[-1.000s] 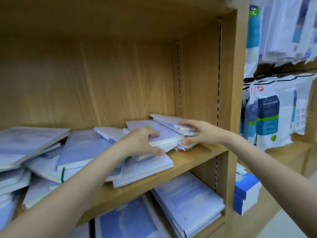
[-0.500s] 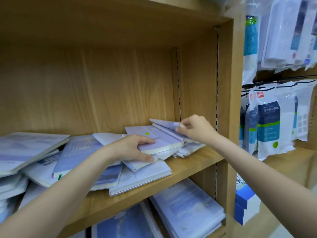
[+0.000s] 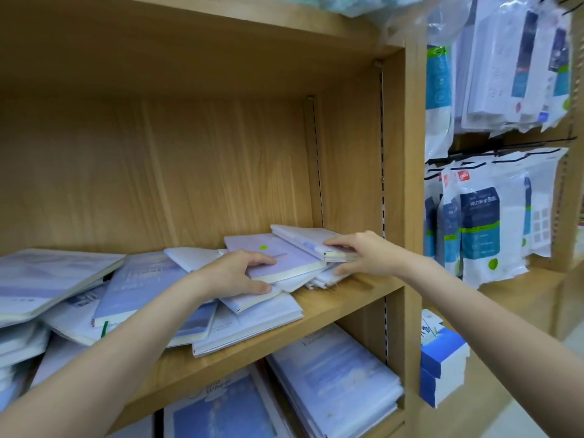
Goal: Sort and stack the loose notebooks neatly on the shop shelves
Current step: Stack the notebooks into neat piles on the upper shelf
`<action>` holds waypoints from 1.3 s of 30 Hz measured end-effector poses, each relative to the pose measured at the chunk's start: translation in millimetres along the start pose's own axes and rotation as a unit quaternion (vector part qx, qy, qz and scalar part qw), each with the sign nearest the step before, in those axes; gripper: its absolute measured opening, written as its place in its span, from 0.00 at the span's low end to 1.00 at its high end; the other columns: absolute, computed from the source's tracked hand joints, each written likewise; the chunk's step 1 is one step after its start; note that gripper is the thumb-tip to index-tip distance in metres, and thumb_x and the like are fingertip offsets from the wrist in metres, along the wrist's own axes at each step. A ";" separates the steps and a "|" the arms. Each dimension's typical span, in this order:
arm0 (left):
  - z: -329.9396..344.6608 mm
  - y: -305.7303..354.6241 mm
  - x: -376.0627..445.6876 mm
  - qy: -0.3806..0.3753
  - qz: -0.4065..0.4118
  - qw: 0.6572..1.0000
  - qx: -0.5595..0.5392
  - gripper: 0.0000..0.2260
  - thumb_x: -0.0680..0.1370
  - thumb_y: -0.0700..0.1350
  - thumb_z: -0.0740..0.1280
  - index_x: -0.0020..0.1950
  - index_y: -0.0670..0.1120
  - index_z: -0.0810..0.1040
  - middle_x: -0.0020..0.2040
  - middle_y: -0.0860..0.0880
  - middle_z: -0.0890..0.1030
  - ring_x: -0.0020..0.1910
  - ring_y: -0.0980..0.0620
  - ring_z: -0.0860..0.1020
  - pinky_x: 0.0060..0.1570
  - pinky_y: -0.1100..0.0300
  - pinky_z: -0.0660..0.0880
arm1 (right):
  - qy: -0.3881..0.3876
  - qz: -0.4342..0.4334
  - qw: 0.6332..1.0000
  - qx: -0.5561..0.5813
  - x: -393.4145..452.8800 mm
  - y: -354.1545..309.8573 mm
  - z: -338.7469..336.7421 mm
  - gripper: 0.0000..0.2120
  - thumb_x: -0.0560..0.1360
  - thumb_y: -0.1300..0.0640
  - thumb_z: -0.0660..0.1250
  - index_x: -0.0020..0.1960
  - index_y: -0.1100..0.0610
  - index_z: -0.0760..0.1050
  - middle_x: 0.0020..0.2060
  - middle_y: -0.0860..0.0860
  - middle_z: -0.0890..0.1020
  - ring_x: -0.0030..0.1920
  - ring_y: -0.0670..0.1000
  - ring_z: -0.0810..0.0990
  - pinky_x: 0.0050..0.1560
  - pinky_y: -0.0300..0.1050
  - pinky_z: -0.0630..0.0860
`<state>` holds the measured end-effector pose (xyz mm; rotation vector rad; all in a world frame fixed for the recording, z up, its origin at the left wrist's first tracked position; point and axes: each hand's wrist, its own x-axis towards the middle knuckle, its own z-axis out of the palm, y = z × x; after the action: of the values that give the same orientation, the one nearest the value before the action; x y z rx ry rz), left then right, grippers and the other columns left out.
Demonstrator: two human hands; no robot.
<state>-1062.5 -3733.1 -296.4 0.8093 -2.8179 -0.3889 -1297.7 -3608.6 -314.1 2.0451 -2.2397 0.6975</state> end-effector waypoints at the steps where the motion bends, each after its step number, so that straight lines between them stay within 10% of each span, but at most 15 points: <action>1: 0.8 0.7 -0.3 0.001 -0.001 1.000 0.002 0.25 0.74 0.50 0.70 0.70 0.53 0.67 0.71 0.56 0.67 0.66 0.55 0.68 0.55 0.69 0.62 | 0.010 0.001 1.000 -0.008 1.0 1.2 3.0 0.29 0.73 0.51 0.70 0.71 0.53 0.66 0.66 0.49 0.73 0.66 0.50 0.71 0.66 0.44 0.67; 10: -7.9 30.2 12.1 -0.043 -0.055 0.997 0.016 0.27 0.69 0.66 0.66 0.61 0.51 0.74 0.57 0.52 0.74 0.58 0.54 0.73 0.59 0.62 0.67 | 0.175 -0.046 0.980 -0.080 -6.3 8.0 31.7 0.18 0.78 0.58 0.62 0.68 0.57 0.70 0.59 0.52 0.79 0.57 0.54 0.78 0.55 0.46 0.71; 15: 16.3 63.5 33.4 -0.042 -0.061 0.981 0.181 0.24 0.73 0.62 0.66 0.58 0.45 0.71 0.55 0.48 0.75 0.55 0.47 0.74 0.51 0.57 0.70 | 0.177 -0.048 0.980 -0.081 5.2 9.9 11.9 0.07 0.80 0.56 0.59 0.53 0.60 0.69 0.41 0.55 0.79 0.40 0.58 0.78 0.41 0.53 0.75; 25: -0.1 56.1 23.0 0.107 -0.049 0.943 0.310 0.09 0.77 0.39 0.59 0.56 0.42 0.73 0.51 0.41 0.75 0.53 0.40 0.75 0.40 0.56 0.68 | 0.177 -0.004 0.981 -0.082 7.0 1.8 5.5 0.05 0.79 0.60 0.59 0.53 0.61 0.69 0.38 0.55 0.73 0.40 0.60 0.75 0.40 0.50 0.72; 29: -32.8 21.1 -12.8 0.107 -0.047 0.937 0.330 0.06 0.74 0.39 0.60 0.48 0.49 0.72 0.51 0.42 0.78 0.50 0.40 0.77 0.47 0.51 0.75 | 0.209 -0.020 0.977 -0.050 4.1 4.8 5.6 0.05 0.79 0.62 0.60 0.54 0.61 0.71 0.40 0.55 0.76 0.42 0.58 0.76 0.41 0.50 0.72; 33: -39.8 1.1 -47.3 -0.003 -0.083 0.929 0.361 0.25 0.75 0.43 0.62 0.72 0.56 0.65 0.66 0.50 0.74 0.62 0.47 0.74 0.56 0.59 0.70 | 0.125 -0.055 0.989 -0.061 -9.0 16.2 12.7 0.16 0.78 0.61 0.61 0.65 0.54 0.72 0.51 0.54 0.81 0.51 0.55 0.79 0.50 0.50 0.76; 39: -47.4 47.2 -23.7 -0.094 -0.037 0.978 0.183 0.27 0.69 0.58 0.65 0.65 0.48 0.74 0.59 0.53 0.78 0.59 0.52 0.75 0.61 0.60 0.68 | -0.001 -0.028 0.998 -0.047 -15.5 24.0 2.3 0.24 0.76 0.51 0.66 0.71 0.51 0.66 0.68 0.49 0.71 0.69 0.50 0.68 0.68 0.46 0.65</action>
<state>-1054.3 -3691.1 -239.7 0.9969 -3.0919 0.0538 -1317.8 -3594.0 -328.4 2.0563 -2.1626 0.5738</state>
